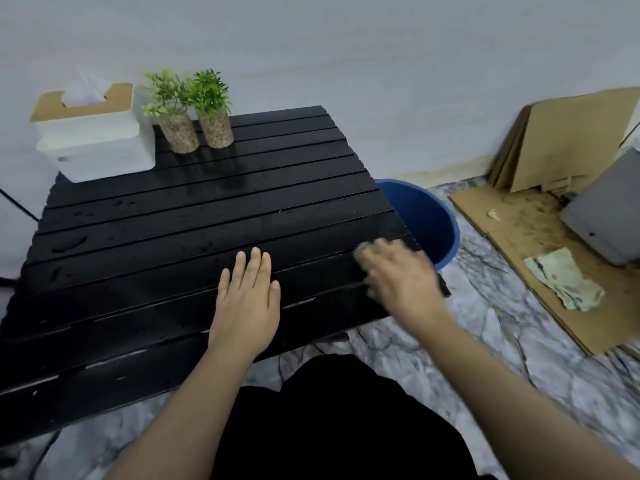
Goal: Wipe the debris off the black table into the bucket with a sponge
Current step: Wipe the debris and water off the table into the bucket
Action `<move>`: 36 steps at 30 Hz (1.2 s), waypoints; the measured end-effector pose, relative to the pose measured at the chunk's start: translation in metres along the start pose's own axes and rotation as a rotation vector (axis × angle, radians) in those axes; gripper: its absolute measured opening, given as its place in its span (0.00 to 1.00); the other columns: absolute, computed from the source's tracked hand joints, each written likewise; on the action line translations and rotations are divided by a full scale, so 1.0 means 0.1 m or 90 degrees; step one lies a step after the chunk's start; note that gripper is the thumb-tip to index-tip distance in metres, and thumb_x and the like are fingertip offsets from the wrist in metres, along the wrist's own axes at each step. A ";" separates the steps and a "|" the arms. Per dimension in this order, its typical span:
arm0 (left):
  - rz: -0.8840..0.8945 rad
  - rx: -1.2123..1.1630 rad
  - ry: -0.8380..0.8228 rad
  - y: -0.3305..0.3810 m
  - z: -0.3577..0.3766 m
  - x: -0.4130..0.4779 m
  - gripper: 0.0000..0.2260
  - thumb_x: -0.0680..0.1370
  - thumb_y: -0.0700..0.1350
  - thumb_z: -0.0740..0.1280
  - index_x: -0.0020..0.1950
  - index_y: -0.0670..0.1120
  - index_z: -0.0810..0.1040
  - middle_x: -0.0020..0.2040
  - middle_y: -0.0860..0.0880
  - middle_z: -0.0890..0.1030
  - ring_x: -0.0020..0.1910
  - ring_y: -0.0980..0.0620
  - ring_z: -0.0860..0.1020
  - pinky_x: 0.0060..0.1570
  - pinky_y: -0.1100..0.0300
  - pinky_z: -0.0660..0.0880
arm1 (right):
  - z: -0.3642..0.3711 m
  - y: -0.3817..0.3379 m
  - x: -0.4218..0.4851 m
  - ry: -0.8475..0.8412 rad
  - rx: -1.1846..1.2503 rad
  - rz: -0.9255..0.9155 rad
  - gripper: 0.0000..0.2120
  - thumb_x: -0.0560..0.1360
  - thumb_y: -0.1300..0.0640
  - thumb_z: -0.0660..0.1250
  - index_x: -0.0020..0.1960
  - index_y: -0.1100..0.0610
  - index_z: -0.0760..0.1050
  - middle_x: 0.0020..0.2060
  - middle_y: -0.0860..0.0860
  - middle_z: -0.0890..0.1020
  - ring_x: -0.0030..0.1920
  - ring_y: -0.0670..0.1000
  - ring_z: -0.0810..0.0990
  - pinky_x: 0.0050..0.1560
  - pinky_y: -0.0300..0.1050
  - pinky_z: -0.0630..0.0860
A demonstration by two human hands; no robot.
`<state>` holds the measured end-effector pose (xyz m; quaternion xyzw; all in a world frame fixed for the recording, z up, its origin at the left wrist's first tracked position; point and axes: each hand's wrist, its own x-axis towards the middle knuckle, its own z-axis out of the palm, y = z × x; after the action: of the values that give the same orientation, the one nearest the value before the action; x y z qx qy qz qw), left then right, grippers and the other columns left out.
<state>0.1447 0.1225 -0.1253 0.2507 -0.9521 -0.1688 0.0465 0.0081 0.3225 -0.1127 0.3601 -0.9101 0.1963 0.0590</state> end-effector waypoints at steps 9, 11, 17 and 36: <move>-0.058 -0.078 0.036 -0.94 -0.52 -0.61 0.21 0.81 0.48 0.51 0.74 0.46 0.57 0.76 0.51 0.57 0.74 0.56 0.49 0.72 0.57 0.46 | 0.45 -1.23 -0.02 -0.035 0.048 0.006 0.19 0.79 0.56 0.54 0.70 0.56 0.65 0.72 0.59 0.63 0.73 0.61 0.56 0.73 0.55 0.55; -0.061 -0.019 0.013 -1.20 -0.63 -0.72 0.21 0.81 0.48 0.51 0.74 0.46 0.57 0.76 0.50 0.57 0.75 0.53 0.50 0.72 0.55 0.46 | 0.66 -1.85 -0.09 -0.099 0.088 -0.113 0.20 0.79 0.56 0.54 0.71 0.55 0.63 0.73 0.58 0.62 0.74 0.60 0.54 0.73 0.58 0.52; -0.076 0.066 0.006 -1.53 -0.67 -0.79 0.23 0.81 0.51 0.47 0.75 0.49 0.50 0.77 0.53 0.50 0.76 0.54 0.44 0.73 0.55 0.42 | 0.51 -1.40 0.05 -0.129 0.031 -0.120 0.19 0.80 0.54 0.53 0.71 0.49 0.62 0.74 0.52 0.62 0.74 0.55 0.55 0.72 0.59 0.50; -0.092 0.026 -0.003 -2.23 -1.00 -1.14 0.23 0.81 0.52 0.47 0.75 0.49 0.49 0.77 0.53 0.47 0.71 0.62 0.40 0.72 0.61 0.39 | 0.44 -1.35 0.10 -0.066 0.038 0.073 0.18 0.80 0.57 0.56 0.69 0.56 0.66 0.70 0.59 0.66 0.72 0.59 0.60 0.72 0.64 0.52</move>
<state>0.3643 -0.0336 -0.1091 0.3193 -0.9348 -0.1529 0.0271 0.0943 0.2090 -0.1084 0.3188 -0.9247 0.2077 -0.0100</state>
